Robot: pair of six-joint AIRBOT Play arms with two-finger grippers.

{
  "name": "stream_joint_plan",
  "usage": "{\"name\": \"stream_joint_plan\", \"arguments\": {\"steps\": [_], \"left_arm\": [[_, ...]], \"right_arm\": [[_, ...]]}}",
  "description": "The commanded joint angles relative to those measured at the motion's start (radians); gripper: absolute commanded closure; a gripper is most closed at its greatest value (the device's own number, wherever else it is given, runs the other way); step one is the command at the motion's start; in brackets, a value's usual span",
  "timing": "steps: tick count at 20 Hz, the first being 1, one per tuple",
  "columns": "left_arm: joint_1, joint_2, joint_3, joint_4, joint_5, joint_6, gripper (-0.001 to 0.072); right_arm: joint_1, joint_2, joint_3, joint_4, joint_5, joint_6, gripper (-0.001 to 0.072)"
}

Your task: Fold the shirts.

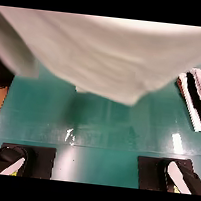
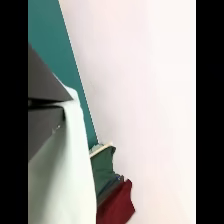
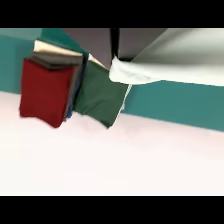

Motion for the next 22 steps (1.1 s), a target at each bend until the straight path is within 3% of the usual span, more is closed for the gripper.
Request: {"name": "stream_joint_plan", "arguments": {"steps": [1, 4, 8, 11, 14, 16, 17, 18, 19, 20, 22], "left_arm": [[0.0, 0.0, -0.029, -0.043, -0.085, 0.003, 0.0682], [0.0, -0.108, -0.158, -0.047, -0.205, 0.003, 0.0682], [0.0, -0.297, -0.422, -0.104, -0.241, 0.003, 0.0682], [0.0, -0.45, -0.558, -0.097, -0.092, 0.029, 0.0682], [0.0, -0.601, -0.529, 0.023, 0.083, 0.039, 0.0682], [0.017, -0.654, -0.469, 0.085, 0.166, -0.002, 0.0681], [0.045, -0.669, -0.433, 0.085, 0.199, -0.03, 0.0679], [0.077, -0.673, -0.399, 0.085, 0.217, -0.063, 0.0609], [0.121, -0.673, -0.366, 0.085, 0.223, -0.111, 0.0354], [0.168, -0.673, -0.333, 0.084, 0.2, -0.153, 0.0302], [0.265, -0.672, -0.292, 0.033, 0.104, -0.183, 0.0301]], "right_arm": [[-0.012, -0.089, 0.153, -0.002, 0.054, 0.04, 0.0691], [0.094, -0.235, 0.198, -0.014, 0.145, 0.078, 0.0691], [0.283, -0.43, 0.053, -0.228, 0.211, 0.179, 0.0691], [0.362, -0.587, -0.083, -0.274, 0.211, 0.187, 0.0691], [0.388, -0.725, -0.102, -0.272, 0.138, 0.188, 0.069], [0.388, -0.765, -0.102, -0.253, 0.071, 0.191, 0.0689], [0.381, -0.771, -0.102, -0.246, 0.042, 0.195, 0.0625], [0.368, -0.772, -0.102, -0.229, 0.021, 0.2, 0.0384], [0.349, -0.767, -0.102, -0.199, 0.017, 0.207, 0.032], [0.33, -0.762, -0.103, -0.165, 0.027, 0.207, 0.032], [0.291, -0.745, -0.103, -0.105, 0.085, 0.197, 0.0322]]}}
